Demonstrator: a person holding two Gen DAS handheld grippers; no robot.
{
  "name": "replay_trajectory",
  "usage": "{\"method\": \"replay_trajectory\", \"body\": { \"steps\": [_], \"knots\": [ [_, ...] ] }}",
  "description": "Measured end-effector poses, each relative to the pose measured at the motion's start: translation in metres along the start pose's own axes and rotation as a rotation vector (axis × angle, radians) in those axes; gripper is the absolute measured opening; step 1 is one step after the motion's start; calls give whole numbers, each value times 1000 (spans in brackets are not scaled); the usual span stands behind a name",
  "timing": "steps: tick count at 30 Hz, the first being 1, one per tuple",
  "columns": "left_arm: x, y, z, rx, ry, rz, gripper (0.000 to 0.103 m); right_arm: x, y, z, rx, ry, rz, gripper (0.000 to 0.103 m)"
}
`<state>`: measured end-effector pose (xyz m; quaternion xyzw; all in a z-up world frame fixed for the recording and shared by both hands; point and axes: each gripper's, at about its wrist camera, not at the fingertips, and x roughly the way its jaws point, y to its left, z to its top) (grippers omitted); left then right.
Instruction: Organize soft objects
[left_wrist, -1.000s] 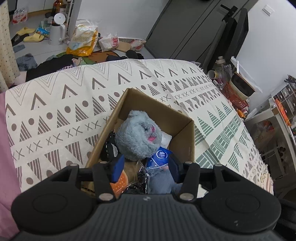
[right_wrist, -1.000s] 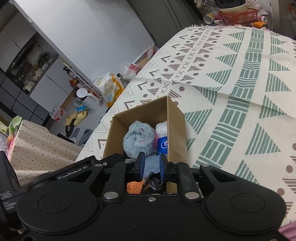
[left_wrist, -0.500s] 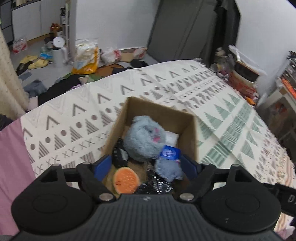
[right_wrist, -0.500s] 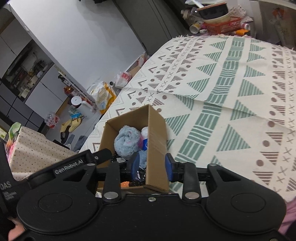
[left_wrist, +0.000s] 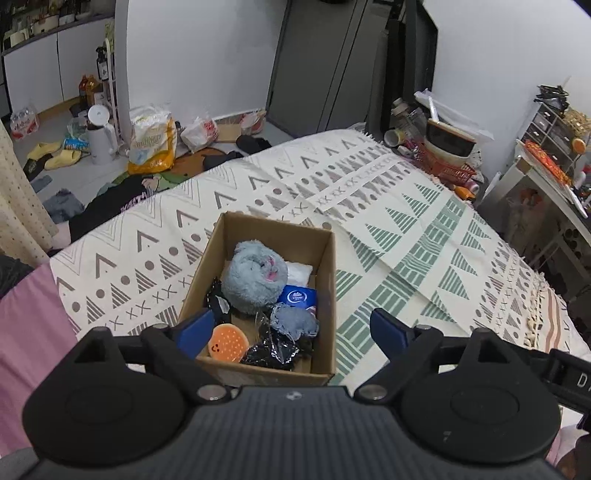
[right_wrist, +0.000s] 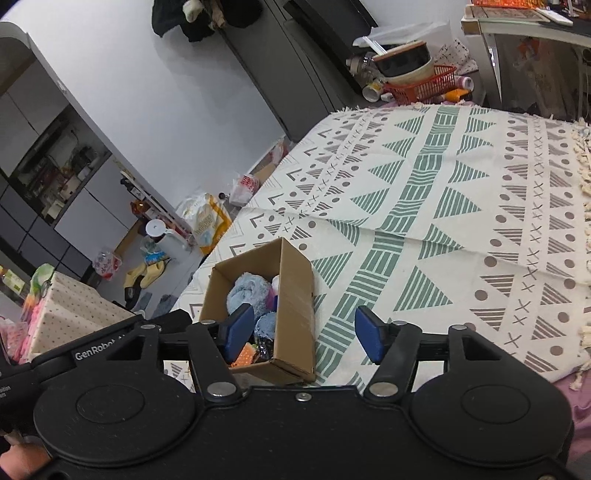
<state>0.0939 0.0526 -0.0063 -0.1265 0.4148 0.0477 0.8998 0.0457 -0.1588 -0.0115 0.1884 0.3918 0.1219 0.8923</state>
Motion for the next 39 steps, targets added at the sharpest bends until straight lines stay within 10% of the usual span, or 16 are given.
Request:
{"method": "replay_trajectory", "body": {
  "steps": [20,39],
  "knots": [
    [-84,-22,-27,66,-67,-2,102,-78,-16,-20,-26,-81,21,98],
    [-131,-40,-44,109,-116,5,102,-128,-15,-23,-66,-145,6,103]
  ]
}}
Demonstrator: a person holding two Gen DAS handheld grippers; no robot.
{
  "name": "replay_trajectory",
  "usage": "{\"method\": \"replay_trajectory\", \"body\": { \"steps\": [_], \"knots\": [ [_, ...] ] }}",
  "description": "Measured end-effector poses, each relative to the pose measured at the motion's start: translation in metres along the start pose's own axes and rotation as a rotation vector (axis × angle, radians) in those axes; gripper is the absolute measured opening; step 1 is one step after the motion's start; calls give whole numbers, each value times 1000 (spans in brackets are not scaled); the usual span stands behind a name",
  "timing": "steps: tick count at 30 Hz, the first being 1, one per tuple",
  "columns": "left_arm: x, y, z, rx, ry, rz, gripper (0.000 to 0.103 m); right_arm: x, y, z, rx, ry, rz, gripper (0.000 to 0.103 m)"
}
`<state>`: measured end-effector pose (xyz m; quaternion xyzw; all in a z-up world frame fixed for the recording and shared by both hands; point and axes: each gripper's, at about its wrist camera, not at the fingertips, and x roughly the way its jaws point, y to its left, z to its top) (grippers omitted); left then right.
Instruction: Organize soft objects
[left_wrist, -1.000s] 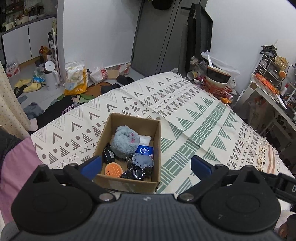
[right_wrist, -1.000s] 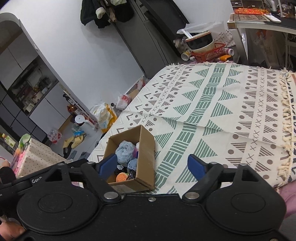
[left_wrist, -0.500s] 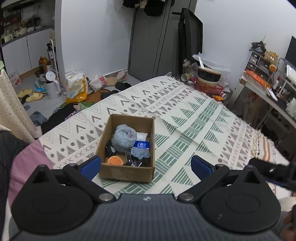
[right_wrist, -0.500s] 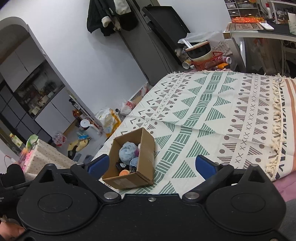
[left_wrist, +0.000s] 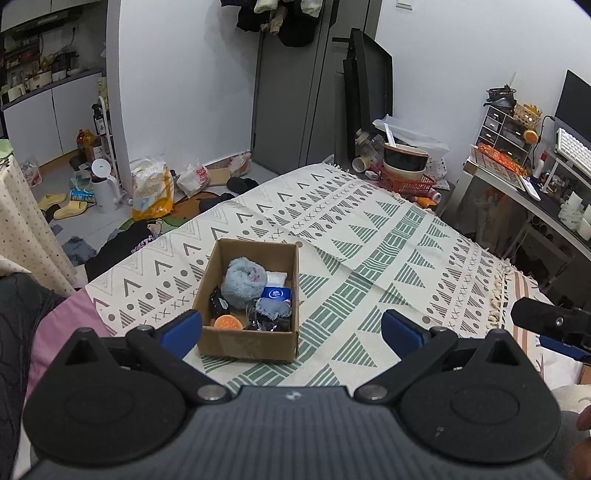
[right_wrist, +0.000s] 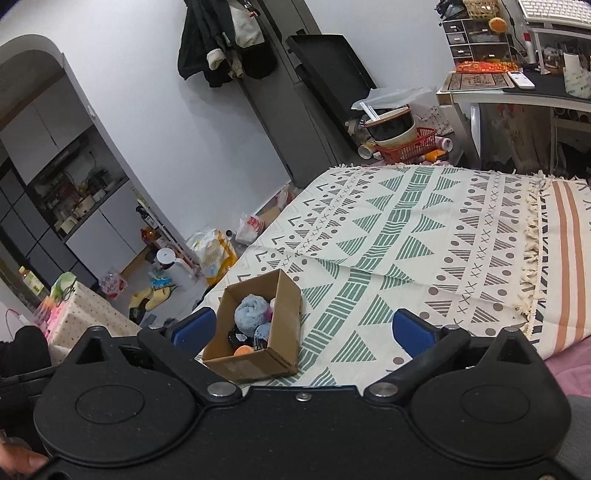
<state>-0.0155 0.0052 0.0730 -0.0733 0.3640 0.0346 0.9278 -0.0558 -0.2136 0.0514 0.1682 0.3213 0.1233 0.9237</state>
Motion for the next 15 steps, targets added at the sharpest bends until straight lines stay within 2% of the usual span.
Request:
{"method": "replay_trajectory", "body": {
  "steps": [7,15],
  "knots": [
    [-14,0,-5,8,4,10,102,-10,5,-6,-51,34,11,103],
    [-27,0,-18,29,11,22,102,-18,1,-16,-75,46,-18,103]
  ]
}}
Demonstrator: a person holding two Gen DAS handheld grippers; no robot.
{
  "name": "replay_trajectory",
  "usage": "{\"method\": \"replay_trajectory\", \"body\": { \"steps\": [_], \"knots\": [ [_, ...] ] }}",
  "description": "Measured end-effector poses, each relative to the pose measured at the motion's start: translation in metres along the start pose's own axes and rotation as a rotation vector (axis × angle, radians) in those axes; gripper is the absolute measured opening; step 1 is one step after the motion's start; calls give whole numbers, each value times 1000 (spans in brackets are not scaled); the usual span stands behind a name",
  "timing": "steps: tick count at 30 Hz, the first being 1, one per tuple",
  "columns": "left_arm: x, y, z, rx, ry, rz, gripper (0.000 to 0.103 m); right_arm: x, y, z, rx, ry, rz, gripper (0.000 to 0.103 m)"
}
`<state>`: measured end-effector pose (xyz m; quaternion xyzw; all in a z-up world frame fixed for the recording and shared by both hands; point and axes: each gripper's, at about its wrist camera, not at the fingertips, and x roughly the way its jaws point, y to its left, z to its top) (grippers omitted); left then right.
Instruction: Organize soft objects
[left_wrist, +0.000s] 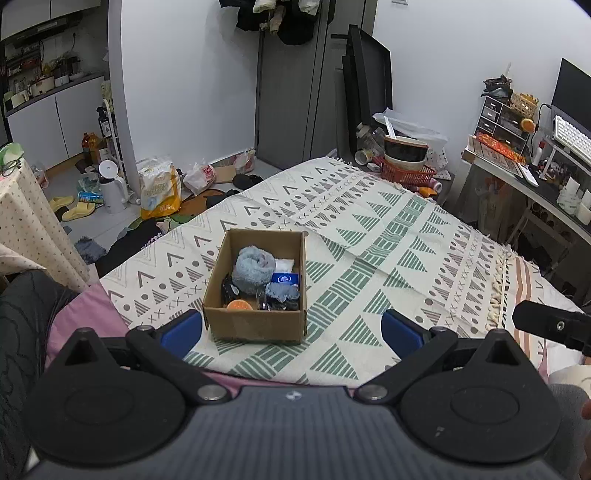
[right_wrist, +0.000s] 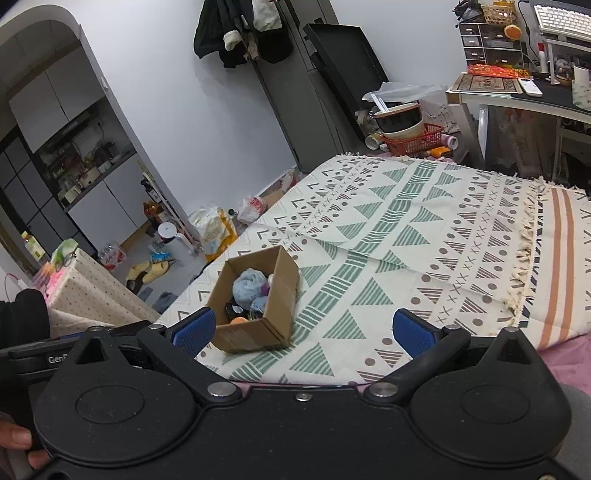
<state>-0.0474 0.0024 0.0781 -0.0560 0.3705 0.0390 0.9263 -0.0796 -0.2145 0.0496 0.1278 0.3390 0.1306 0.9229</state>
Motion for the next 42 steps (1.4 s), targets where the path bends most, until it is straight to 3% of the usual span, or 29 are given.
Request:
{"method": "replay_trajectory", "body": {
  "steps": [27,42],
  "knots": [
    [-20,7,-23,14,-11,-8,102,-18,22,-21,-127,-7,-86,103],
    [-25,7,-18,22,-18,-17,102,-20,19,-21,-95,-18,-89,103]
  ]
}}
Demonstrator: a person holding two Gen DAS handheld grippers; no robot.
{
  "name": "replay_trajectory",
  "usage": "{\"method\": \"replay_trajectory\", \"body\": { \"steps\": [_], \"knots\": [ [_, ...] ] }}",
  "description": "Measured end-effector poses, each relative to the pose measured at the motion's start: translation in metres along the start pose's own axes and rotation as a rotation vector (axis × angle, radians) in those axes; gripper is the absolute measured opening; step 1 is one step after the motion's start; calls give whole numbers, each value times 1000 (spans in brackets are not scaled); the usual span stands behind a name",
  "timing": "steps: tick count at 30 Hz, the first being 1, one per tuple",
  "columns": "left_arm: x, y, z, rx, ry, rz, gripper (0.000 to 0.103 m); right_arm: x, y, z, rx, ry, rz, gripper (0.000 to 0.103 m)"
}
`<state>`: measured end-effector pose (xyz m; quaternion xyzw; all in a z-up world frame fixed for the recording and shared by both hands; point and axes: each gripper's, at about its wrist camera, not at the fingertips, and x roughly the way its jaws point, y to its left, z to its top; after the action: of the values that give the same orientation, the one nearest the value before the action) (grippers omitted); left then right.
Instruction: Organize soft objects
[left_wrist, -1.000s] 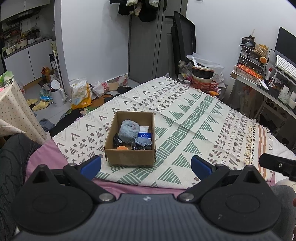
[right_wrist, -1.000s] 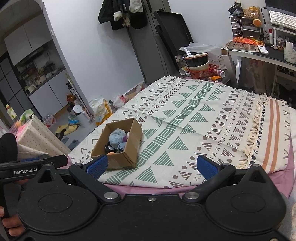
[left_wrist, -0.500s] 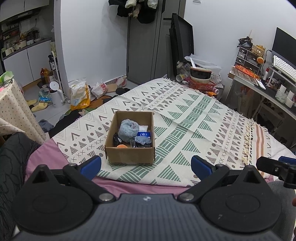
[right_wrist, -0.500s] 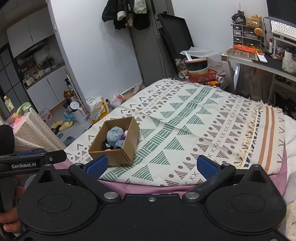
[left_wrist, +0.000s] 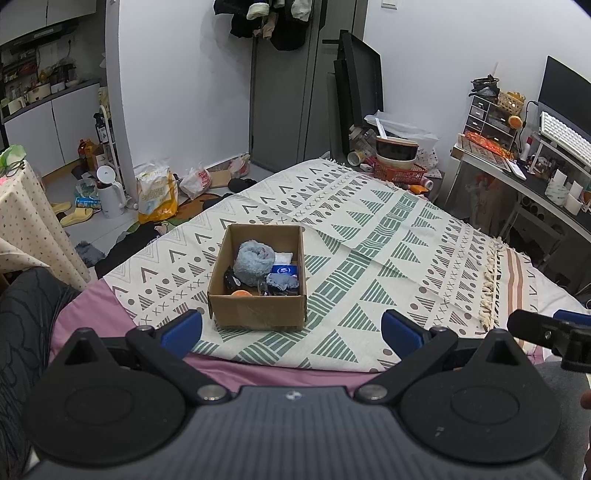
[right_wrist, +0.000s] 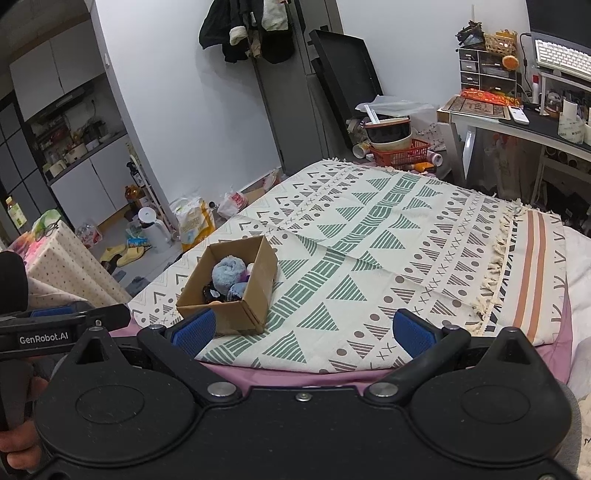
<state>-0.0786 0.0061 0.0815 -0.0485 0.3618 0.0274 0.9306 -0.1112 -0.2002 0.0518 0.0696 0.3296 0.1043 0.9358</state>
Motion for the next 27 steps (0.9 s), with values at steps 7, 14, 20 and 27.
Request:
{"method": "replay_trajectory", "body": {
  "steps": [7,14,20,27],
  "knots": [
    [-2,-3,1,7,-5,1,102,-1,-1,-1,-3,0,7,103],
    [-2,-4,1,9,-4,0,102,-2,-4,-1,7,-2,3,103],
    [-2,-7,-1,15,-4,2,102,-3,-5,-1,6,-2,1,103],
    [-2,-9,-3,26,-4,-1,102,-4,-8,0,11,-2,-4,103]
  ]
}}
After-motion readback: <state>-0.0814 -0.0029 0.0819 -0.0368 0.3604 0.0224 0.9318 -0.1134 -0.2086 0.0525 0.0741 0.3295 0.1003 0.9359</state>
